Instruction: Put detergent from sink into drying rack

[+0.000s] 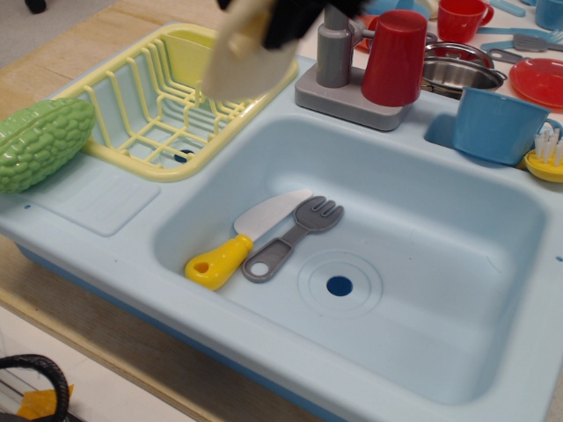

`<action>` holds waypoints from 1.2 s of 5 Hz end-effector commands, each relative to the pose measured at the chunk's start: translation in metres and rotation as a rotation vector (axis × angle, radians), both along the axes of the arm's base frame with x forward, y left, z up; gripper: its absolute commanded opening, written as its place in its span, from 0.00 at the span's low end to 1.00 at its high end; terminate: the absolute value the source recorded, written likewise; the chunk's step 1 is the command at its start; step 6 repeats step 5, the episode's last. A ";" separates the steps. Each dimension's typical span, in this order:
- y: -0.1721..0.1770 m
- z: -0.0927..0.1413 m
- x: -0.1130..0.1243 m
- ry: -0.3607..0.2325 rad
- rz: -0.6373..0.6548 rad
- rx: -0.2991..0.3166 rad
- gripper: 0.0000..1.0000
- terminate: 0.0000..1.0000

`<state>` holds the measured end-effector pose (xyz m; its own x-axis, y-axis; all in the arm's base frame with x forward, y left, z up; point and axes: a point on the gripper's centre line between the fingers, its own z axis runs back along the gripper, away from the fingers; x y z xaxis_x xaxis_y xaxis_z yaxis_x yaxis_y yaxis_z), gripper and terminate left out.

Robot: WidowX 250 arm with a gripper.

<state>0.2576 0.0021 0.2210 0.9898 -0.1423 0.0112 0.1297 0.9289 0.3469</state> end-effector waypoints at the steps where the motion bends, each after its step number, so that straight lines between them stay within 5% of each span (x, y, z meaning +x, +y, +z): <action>1: 0.047 0.011 0.002 -0.111 0.017 0.015 0.00 0.00; 2: 0.061 0.007 0.010 -0.102 -0.009 -0.031 0.00 0.00; 3: 0.075 -0.003 0.016 -0.163 -0.073 -0.051 1.00 0.00; 4: 0.075 -0.003 0.016 -0.163 -0.073 -0.051 1.00 0.00; 5: 0.075 -0.003 0.016 -0.163 -0.073 -0.051 1.00 1.00; 6: 0.075 -0.003 0.016 -0.163 -0.073 -0.051 1.00 1.00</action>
